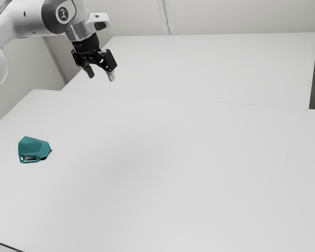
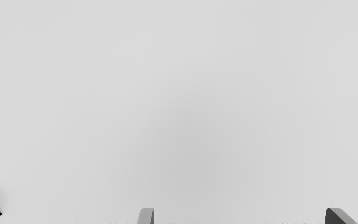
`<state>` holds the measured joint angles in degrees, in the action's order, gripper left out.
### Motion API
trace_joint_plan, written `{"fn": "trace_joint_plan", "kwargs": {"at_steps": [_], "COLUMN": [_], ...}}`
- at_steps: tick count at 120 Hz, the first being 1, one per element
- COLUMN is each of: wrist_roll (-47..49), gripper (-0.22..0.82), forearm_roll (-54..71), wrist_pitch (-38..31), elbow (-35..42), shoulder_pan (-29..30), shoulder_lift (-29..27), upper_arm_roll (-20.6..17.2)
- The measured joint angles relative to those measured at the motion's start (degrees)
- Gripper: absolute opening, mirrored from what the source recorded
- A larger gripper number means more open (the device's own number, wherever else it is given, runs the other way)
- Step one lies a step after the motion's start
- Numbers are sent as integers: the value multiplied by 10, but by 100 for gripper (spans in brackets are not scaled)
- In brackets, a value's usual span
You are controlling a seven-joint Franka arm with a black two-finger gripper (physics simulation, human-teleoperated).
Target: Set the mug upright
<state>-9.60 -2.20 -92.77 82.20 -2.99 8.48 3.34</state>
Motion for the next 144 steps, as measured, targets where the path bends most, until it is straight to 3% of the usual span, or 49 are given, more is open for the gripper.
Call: {"fn": "trace_joint_plan", "kwargs": {"at_steps": [47,73,100,115,144], "wrist_roll": [-2,-29,-106,-158,-246], "gripper": [60,60,60,60,60], "forearm_roll": [1,-94,-235,-315,-398], "wrist_pitch": [6,50,96,119,149], "elbow": [3,2,-4,-12,-95], "shoulder_pan": [-2,10,173,282,403], "shoulder_lift": [-7,-8,24,78,193], "upper_arm_roll": [4,133,157,157,144]}}
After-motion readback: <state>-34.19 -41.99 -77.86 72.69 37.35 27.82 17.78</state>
